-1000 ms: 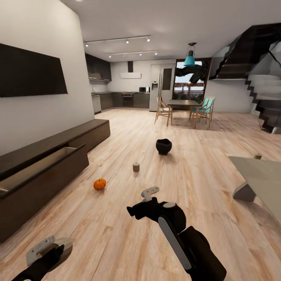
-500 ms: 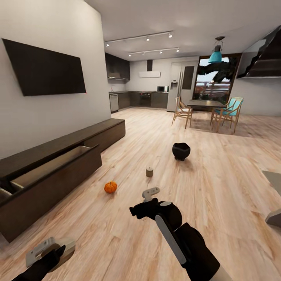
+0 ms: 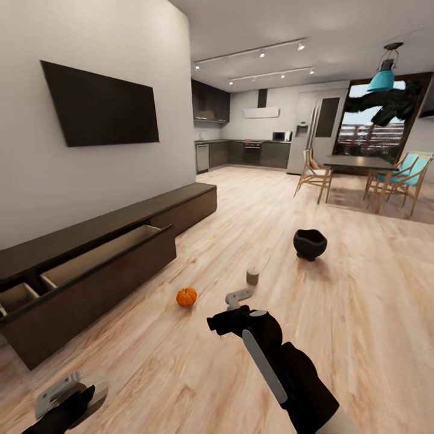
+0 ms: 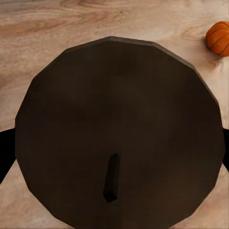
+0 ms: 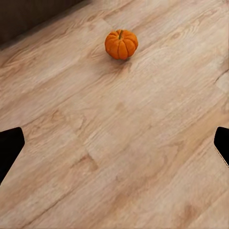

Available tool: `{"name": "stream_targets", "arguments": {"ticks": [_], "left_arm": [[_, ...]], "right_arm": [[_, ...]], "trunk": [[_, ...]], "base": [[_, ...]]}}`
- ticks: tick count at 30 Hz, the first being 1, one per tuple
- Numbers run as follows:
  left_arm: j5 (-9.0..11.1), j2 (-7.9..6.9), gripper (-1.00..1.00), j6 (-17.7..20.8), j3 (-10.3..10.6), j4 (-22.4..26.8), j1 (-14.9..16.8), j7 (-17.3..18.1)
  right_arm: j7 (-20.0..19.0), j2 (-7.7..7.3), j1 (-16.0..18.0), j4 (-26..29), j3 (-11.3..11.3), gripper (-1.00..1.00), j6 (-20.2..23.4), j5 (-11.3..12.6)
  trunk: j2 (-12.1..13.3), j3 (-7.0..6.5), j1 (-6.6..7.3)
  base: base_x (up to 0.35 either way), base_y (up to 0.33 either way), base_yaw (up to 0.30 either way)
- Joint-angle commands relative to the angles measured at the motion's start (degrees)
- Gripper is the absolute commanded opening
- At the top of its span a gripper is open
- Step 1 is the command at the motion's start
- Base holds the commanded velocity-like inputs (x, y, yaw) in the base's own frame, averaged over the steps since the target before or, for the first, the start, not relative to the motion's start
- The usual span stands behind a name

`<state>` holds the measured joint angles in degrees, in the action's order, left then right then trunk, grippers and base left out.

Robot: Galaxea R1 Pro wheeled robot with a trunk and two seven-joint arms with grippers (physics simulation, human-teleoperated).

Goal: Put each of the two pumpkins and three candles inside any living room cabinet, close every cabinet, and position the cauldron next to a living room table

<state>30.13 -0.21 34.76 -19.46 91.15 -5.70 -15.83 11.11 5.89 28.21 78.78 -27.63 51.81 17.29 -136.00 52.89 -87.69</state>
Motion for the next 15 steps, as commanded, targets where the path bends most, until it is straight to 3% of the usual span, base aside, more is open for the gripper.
{"name": "stream_targets", "arguments": {"ticks": [1,3,6,11,15], "left_arm": [[0.7,0.00,-1.00,0.1,0.0,0.1,0.0,-1.2],[0.8,0.06,-1.00,-0.1,0.0,0.1,0.0,-1.8],[0.8,0.25,-1.00,-0.2,0.0,0.1,0.0,-2.4],[0.7,0.29,-1.00,-0.2,0.0,0.1,0.0,-2.5],[0.8,0.30,-1.00,-0.3,0.0,0.1,-0.1,-2.5]], "right_arm": [[0.6,-0.03,0.0,0.1,0.0,1.00,0.1,0.6],[0.7,-0.06,0.1,0.1,0.2,1.00,0.1,0.6],[5.0,-0.08,0.2,-0.7,2.8,1.00,0.1,0.7],[6.6,-0.12,1.2,-2.2,4.0,1.00,0.1,0.8],[6.7,-0.74,4.1,-9.1,8.3,1.00,-2.6,0.9]], "trunk": [[0.0,0.07,-0.03],[0.0,0.11,-0.03],[0.0,0.17,-0.03],[0.0,0.27,-0.03],[0.0,0.29,-0.03]], "base": [[0.327,-0.109,0.273],[0.327,-0.109,0.272],[0.327,-0.111,0.271],[0.327,-0.114,0.257],[0.327,-0.122,0.093]]}}
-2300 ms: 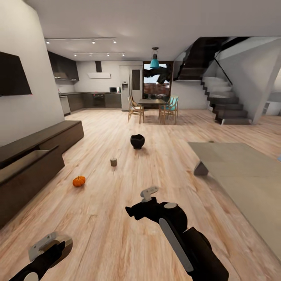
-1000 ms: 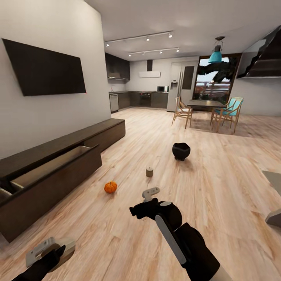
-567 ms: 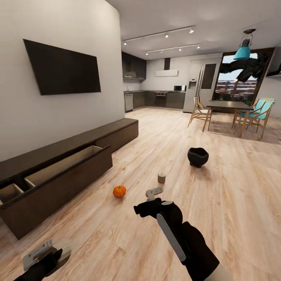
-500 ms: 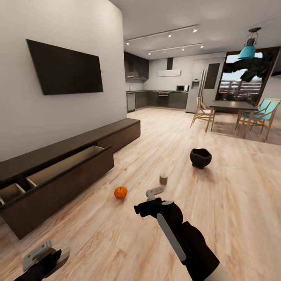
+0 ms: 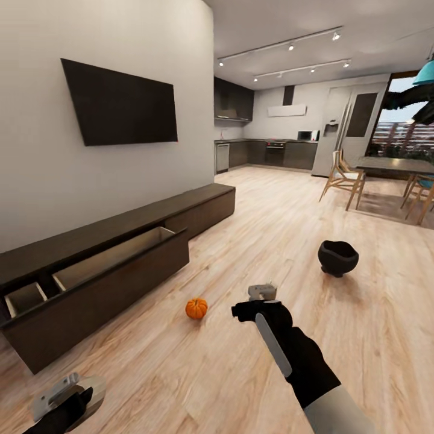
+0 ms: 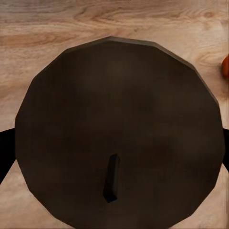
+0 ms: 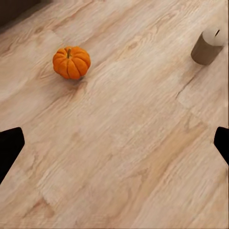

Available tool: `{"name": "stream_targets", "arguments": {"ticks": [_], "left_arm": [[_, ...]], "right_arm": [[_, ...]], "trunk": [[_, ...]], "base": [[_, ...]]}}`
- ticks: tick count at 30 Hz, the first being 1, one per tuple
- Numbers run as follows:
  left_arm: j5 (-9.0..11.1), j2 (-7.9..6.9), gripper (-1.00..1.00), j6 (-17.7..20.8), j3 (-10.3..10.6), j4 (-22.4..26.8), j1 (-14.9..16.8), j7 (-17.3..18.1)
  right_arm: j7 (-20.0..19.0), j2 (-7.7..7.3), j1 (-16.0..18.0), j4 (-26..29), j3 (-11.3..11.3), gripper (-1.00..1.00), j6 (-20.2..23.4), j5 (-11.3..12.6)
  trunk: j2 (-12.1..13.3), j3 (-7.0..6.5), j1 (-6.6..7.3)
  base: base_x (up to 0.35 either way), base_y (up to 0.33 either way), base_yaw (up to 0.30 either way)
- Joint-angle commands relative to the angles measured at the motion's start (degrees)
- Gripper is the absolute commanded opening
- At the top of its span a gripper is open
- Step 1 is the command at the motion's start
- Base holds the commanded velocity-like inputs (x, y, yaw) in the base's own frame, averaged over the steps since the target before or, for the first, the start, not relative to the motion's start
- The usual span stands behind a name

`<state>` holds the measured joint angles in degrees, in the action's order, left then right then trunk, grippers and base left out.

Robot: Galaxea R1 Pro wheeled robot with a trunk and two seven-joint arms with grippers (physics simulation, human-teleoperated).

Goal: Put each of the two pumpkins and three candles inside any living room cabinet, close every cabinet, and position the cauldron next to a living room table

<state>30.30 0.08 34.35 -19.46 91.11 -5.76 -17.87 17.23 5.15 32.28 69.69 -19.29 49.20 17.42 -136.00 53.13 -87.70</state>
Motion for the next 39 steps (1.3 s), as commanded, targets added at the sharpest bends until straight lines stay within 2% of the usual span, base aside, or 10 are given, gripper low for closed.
{"name": "stream_targets", "arguments": {"ticks": [1,4,8,9,13,20,26,29,37,39], "left_arm": [[0.6,0.01,-1.00,0.1,0.0,0.1,0.0,-0.5],[0.6,-0.02,-1.00,0.1,0.0,0.1,-0.6,-0.6],[0.5,0.11,-1.00,0.1,0.0,0.1,-1.0,-0.8],[0.5,0.19,-1.00,0.0,0.0,0.1,-1.2,-0.9],[0.5,0.28,-1.00,0.0,-0.1,0.1,-1.6,-0.9],[0.6,0.44,-1.00,-1.8,0.0,0.0,-2.7,-2.3],[1.0,0.46,-1.00,-2.3,-0.1,0.6,-3.8,-2.9],[1.1,0.05,-1.00,-2.4,-0.9,0.8,-3.8,-2.9],[1.3,0.29,-1.00,-2.7,-2.2,1.0,-3.7,-2.9],[1.2,-0.17,-1.00,-2.0,-2.3,1.6,-4.1,-3.2]], "right_arm": [[0.5,-0.10,0.4,-1.0,0.4,1.00,-0.6,0.7],[0.4,-0.96,1.7,-3.7,1.8,1.00,-2.7,0.7],[0.4,-3.01,2.7,-5.4,2.5,1.00,-3.9,0.8],[0.4,-4.57,2.9,-5.8,2.7,1.00,-4.3,0.8],[0.4,-6.22,3.0,-6.9,2.8,1.00,-4.6,1.1],[0.3,-6.70,3.1,-13.6,3.0,1.00,-8.6,1.2],[-0.4,-6.72,3.1,-14.9,7.0,1.00,-11.0,1.7],[-3.0,-6.92,3.0,-14.8,8.6,1.00,-11.4,1.7],[-5.7,-6.89,3.0,-14.8,9.4,1.00,-11.5,1.7],[-5.4,-6.28,3.6,-14.2,8.8,1.00,-10.9,2.3]], "trunk": [[0.0,0.05,-0.02],[0.0,0.06,-0.02],[0.0,0.06,-0.02],[0.0,0.06,-0.02],[0.0,0.06,-0.02],[0.0,0.06,-0.02],[0.0,0.06,-0.02],[0.0,0.06,-0.02],[0.0,0.06,-0.02],[0.0,0.06,-0.03]], "base": [[0.327,-0.130,0.037],[0.327,-0.136,0.019],[0.327,-0.144,0.006],[0.327,-0.150,0.002],[0.327,-0.151,0.001],[0.327,-0.153,0.000],[0.327,-0.154,0.000],[0.327,-0.154,0.000],[0.327,-0.135,0.000],[0.000,0.000,0.000]]}}
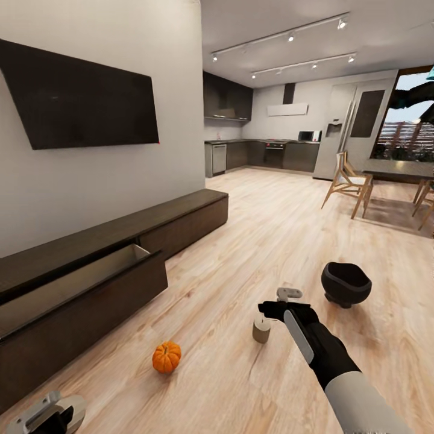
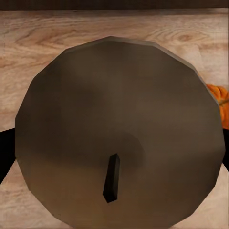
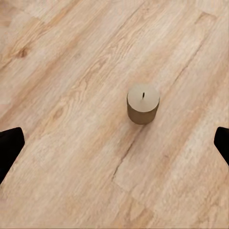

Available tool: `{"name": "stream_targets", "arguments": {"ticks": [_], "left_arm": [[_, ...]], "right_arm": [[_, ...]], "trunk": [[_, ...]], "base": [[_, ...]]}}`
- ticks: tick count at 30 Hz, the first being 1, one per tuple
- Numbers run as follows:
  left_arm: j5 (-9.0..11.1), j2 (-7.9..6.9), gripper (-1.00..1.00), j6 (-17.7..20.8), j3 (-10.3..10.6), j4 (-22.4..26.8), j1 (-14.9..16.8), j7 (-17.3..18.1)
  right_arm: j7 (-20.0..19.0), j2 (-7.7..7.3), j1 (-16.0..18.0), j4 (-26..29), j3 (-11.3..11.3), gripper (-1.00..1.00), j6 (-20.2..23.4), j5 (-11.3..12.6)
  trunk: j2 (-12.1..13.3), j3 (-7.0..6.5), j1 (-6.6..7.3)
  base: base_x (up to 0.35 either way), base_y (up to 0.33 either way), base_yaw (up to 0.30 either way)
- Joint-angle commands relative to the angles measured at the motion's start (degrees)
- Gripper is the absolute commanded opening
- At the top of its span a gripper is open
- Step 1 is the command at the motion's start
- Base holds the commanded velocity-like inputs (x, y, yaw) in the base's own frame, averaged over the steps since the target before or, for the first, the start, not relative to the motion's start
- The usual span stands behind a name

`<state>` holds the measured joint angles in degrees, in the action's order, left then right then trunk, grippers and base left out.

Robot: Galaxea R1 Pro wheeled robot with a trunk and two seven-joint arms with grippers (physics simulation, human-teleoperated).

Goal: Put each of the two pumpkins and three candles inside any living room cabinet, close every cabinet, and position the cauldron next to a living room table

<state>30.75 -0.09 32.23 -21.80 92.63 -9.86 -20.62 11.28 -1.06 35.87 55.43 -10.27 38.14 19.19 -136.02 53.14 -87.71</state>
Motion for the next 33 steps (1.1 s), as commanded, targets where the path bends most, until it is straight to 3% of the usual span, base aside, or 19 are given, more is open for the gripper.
{"name": "stream_targets", "arguments": {"ticks": [1,16,27,33], "left_arm": [[0.8,-0.01,-1.00,0.4,0.0,0.4,0.0,-0.5],[0.8,-0.01,-1.00,0.4,0.0,0.8,0.0,-0.5],[0.7,0.62,-1.00,0.1,0.0,-1.1,-0.1,-0.6],[0.4,0.75,-1.00,-0.1,0.1,-2.7,-0.1,-0.6]], "right_arm": [[0.6,-0.07,0.4,0.4,-0.6,1.00,0.5,0.9],[0.6,-0.07,1.7,5.1,-1.2,1.00,0.5,1.5],[1.1,0.39,0.8,3.1,-1.0,1.00,-0.1,0.0],[1.3,0.44,0.7,2.3,-0.9,1.00,-0.2,-0.2]], "trunk": [[0.0,0.05,-0.01],[0.0,0.05,-0.01],[0.0,0.05,-0.01],[0.0,0.05,-0.01]], "base": [[0.000,0.000,0.000],[0.000,0.000,0.000],[0.010,-0.005,0.000],[0.209,-0.114,0.000]]}}
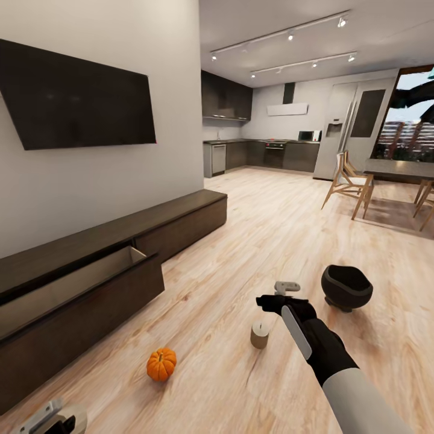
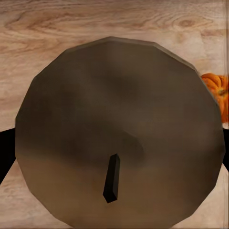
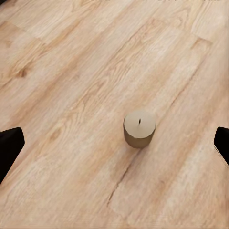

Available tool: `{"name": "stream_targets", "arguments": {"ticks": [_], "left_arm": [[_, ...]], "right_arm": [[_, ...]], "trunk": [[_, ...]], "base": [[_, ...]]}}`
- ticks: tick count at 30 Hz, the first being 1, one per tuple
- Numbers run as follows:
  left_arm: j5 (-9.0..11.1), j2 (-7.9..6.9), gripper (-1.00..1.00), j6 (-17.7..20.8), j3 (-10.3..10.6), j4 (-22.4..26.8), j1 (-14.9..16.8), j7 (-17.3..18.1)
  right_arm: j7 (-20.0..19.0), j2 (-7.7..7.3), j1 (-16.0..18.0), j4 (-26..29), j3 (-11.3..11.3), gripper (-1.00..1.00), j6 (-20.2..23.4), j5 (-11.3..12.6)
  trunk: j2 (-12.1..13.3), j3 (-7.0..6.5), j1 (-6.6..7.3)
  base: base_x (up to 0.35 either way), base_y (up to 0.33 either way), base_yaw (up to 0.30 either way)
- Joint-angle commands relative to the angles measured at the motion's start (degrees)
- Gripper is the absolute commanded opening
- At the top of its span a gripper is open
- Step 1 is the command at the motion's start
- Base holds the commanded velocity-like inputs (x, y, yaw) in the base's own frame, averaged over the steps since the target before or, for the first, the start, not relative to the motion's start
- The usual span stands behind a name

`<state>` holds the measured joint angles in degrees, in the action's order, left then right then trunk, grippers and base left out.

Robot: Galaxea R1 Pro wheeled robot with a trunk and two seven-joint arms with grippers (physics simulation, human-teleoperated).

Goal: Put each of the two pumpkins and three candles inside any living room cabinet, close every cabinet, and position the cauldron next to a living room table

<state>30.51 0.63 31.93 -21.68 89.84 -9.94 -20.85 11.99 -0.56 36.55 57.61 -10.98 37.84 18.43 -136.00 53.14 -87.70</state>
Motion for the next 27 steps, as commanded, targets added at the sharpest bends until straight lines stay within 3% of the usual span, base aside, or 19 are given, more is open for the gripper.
{"name": "stream_targets", "arguments": {"ticks": [1,13,18,21,27], "left_arm": [[0.6,0.04,-1.00,0.2,0.0,0.1,0.0,-0.4],[0.4,0.07,-1.00,0.0,0.2,1.3,-0.1,-0.4],[0.2,-0.63,-1.00,1.7,5.8,2.2,3.4,-2.3],[0.1,-0.87,-1.00,3.0,7.0,2.3,4.9,-5.0],[0.2,-0.67,-1.00,3.0,4.0,2.3,3.8,-6.1]], "right_arm": [[0.5,-0.06,0.0,0.0,-0.2,1.00,0.1,0.6],[0.5,0.05,0.0,-2.1,-0.3,1.00,0.1,0.7],[0.7,0.80,0.0,-4.4,-0.4,1.00,0.1,0.7],[0.7,0.94,0.1,-8.5,-0.4,1.00,0.1,0.7],[0.8,0.99,0.3,-14.1,-0.2,1.00,-0.1,0.8]], "trunk": [[0.0,0.05,-0.02],[0.0,0.05,-0.02],[0.0,0.05,-0.02],[0.0,0.05,-0.02],[0.0,0.05,-0.02]], "base": [[0.272,-0.161,0.000],[0.222,-0.152,0.000],[0.023,-0.017,0.000],[0.006,-0.004,0.000],[0.001,-0.001,0.069]]}}
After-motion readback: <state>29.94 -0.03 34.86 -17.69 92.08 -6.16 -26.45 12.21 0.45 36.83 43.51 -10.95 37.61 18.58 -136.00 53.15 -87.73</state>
